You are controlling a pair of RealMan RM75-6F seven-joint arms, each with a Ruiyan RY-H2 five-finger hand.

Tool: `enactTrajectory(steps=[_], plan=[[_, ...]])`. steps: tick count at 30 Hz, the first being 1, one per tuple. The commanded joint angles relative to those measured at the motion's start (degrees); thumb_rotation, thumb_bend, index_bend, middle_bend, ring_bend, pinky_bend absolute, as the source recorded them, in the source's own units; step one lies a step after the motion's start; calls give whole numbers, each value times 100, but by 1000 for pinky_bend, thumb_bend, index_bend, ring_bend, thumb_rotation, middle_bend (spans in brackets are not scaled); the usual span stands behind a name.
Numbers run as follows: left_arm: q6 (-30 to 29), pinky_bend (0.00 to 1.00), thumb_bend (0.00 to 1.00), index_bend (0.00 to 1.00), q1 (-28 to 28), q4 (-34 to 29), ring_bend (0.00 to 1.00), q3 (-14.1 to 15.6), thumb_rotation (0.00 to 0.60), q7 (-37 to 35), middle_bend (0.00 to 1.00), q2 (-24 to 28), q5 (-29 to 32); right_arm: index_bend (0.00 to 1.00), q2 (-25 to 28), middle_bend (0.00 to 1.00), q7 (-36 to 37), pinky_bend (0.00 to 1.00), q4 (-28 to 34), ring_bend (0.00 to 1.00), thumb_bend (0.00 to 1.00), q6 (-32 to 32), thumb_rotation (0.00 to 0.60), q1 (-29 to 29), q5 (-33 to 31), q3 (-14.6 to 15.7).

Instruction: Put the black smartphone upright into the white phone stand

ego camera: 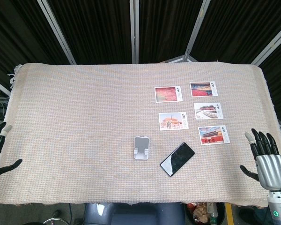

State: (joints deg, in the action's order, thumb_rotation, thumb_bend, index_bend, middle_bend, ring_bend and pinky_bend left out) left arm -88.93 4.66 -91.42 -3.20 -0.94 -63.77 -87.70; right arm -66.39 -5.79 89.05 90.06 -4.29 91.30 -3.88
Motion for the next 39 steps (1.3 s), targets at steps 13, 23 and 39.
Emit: enactTrajectory(steps=[13,23,39], plan=[[56,0,0,0,18,-22,0,-55,600,256,0,-93,136,0,314,0,948,0,-620,0,0,-1557,600,-1071,952,488],[382,0,0,0,97,18,0,-142,600,339,0,-172,536,0,23,31,1945,73,-1433,0,0,-2491,600,-2510,2257,829],[685,0,0,0,181,157,0,-203,600,530,0,-274,911,0,-972,46,1822,108,-2211,0,0,-3256,600,-3668,2741,1199]])
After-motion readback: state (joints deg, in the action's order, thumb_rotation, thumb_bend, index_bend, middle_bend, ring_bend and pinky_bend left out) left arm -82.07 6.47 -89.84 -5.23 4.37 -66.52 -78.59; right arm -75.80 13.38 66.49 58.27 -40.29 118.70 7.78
